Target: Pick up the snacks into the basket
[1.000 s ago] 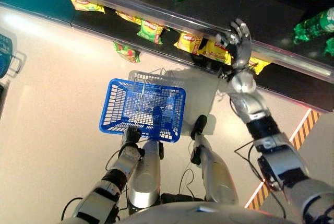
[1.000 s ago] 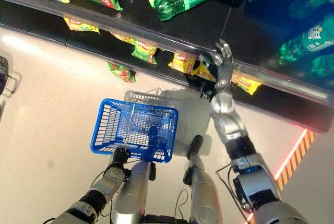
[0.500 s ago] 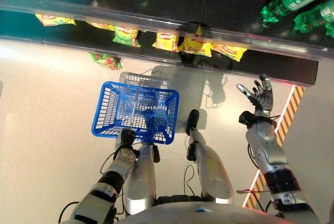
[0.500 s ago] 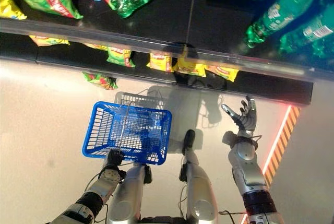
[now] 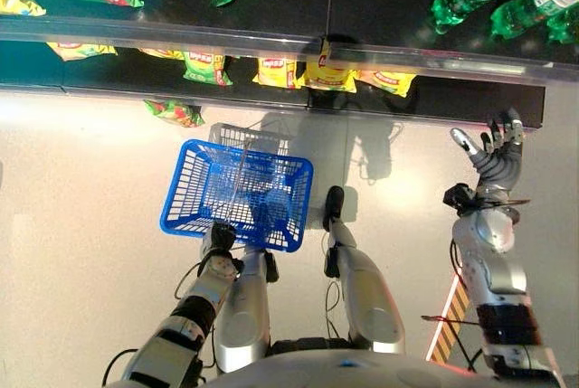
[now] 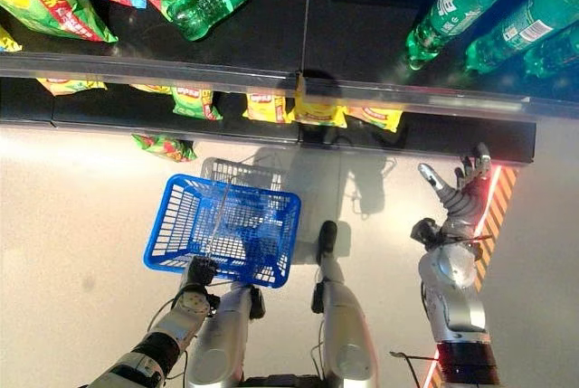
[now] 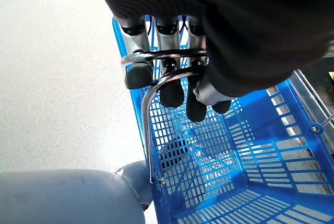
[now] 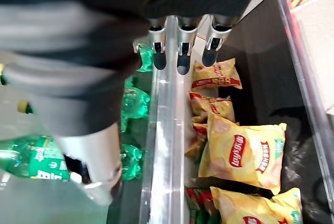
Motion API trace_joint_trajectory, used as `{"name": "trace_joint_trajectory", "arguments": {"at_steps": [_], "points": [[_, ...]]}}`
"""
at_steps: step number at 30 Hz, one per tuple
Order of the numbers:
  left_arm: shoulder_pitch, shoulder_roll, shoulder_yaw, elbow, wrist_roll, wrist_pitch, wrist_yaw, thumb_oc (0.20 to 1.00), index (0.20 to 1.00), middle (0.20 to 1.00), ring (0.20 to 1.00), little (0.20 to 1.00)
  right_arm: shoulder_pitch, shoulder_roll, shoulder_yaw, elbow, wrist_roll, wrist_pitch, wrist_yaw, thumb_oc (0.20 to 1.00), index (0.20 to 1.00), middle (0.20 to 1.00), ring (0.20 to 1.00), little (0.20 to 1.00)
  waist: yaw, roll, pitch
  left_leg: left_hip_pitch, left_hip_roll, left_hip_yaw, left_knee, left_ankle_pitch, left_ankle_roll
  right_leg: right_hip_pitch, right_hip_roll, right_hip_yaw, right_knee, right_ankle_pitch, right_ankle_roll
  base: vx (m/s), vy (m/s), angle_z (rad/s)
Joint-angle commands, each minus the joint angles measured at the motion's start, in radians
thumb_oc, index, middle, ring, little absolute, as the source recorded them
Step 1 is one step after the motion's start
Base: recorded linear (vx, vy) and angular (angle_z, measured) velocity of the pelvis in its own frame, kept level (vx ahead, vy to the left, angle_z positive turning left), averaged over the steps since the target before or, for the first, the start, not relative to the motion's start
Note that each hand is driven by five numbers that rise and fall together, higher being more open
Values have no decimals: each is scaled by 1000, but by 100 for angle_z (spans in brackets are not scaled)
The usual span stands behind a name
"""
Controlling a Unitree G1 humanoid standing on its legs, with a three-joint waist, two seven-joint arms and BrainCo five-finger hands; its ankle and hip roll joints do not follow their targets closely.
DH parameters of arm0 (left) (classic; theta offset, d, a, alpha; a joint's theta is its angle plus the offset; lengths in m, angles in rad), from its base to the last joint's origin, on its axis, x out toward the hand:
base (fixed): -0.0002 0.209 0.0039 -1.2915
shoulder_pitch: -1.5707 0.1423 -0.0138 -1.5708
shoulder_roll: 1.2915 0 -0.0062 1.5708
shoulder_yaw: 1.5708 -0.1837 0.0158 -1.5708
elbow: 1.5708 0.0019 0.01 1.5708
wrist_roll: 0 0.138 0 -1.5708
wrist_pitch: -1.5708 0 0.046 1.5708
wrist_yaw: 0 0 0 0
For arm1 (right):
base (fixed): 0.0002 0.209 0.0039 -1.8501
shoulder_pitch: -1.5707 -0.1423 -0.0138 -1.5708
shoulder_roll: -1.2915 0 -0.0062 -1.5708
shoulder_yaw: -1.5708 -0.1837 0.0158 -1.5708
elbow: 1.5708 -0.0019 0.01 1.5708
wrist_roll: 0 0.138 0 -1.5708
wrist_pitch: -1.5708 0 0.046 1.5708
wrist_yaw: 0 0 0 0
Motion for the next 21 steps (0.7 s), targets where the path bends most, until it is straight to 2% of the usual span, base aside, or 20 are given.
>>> {"name": "trace_joint_trajectory", "arguments": {"at_steps": [1,13,21], "points": [[51,8,15,46,40,15,3,200,200,200,200,200,-27,-55,-77,-96,-25,-56,-32,1000,1000,1000,1000,1000,-19,-28,-44,-18,-26,-17,7,-27,-15,-26,-116,28,62,20,143,-19,-23,-4],[54,-1,-22,49,33,9,-13,200,200,200,200,200,-279,-165,-35,130,-16,10,-83,1000,1000,1000,1000,1000,15,-16,-56,-20,-25,-23,6,-29,-16,-28,-119,21,57,25,141,0,-8,-2],[61,7,-44,54,11,6,-22,200,200,200,200,200,-491,-293,34,346,43,43,-88,1000,1000,1000,1000,1000,38,-13,-49,-16,-25,-31,10,-35,-18,-23,-121,15,67,15,140,2,1,0]]}}
